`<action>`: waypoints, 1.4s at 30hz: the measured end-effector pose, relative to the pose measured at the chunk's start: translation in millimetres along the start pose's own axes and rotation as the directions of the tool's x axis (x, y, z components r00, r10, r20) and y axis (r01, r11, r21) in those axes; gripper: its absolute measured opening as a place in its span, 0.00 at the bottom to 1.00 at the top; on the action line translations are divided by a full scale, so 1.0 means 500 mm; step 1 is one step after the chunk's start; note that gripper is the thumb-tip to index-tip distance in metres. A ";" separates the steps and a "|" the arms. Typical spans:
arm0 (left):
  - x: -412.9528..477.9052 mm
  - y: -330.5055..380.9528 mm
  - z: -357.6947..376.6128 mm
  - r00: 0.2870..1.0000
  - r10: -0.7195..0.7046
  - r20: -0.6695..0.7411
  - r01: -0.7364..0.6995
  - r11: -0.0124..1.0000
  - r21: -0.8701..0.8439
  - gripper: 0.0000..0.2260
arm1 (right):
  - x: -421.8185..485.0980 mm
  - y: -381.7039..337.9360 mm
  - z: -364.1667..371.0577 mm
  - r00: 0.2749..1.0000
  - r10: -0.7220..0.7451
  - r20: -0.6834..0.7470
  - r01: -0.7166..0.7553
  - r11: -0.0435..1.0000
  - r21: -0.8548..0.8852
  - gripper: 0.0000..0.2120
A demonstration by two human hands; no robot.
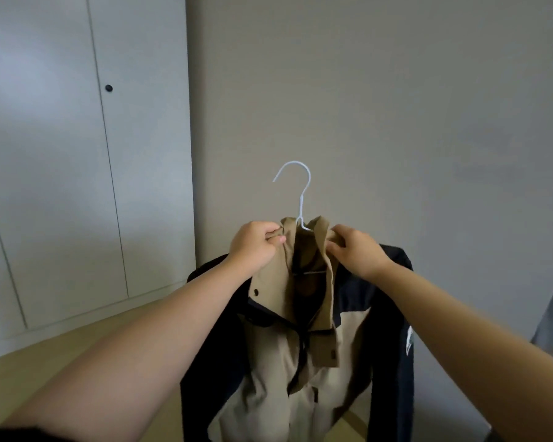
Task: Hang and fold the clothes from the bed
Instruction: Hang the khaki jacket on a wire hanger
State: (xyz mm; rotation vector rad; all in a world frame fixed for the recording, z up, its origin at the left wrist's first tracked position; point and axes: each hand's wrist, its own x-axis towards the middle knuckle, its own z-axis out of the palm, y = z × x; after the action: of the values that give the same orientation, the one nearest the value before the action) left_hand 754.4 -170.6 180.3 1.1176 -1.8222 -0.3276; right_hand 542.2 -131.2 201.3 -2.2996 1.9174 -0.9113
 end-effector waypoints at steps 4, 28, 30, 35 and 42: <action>0.002 0.034 0.000 0.992 0.128 -0.013 -0.119 0.955 0.271 0.14 | 0.001 0.013 0.007 0.991 0.058 -0.118 -0.052 0.997 0.056 0.17; -0.064 -0.013 -0.005 0.995 -0.046 -0.086 0.063 0.977 0.203 0.18 | -0.034 0.048 0.047 0.844 0.381 -0.376 -0.253 0.903 0.348 0.10; -0.037 -0.009 -0.031 0.979 0.163 -0.119 -0.107 0.919 0.379 0.22 | -0.038 0.051 0.050 0.862 0.363 -0.353 -0.233 0.903 0.362 0.11; 0.004 -0.009 -0.021 0.939 -0.085 0.334 -0.051 0.924 0.379 0.19 | -0.049 0.044 0.050 0.904 0.273 -0.330 -0.113 0.896 0.430 0.12; -0.005 0.008 0.047 0.970 -0.233 0.072 0.222 0.966 0.135 0.12 | -0.045 0.066 0.012 0.867 0.275 -0.416 -0.102 0.914 0.392 0.05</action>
State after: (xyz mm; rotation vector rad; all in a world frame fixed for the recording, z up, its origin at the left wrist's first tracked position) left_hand 733.4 -172.0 169.0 1.4264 -1.8128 -0.4057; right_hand 513.2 -121.2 174.9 -1.7532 1.8682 -1.7416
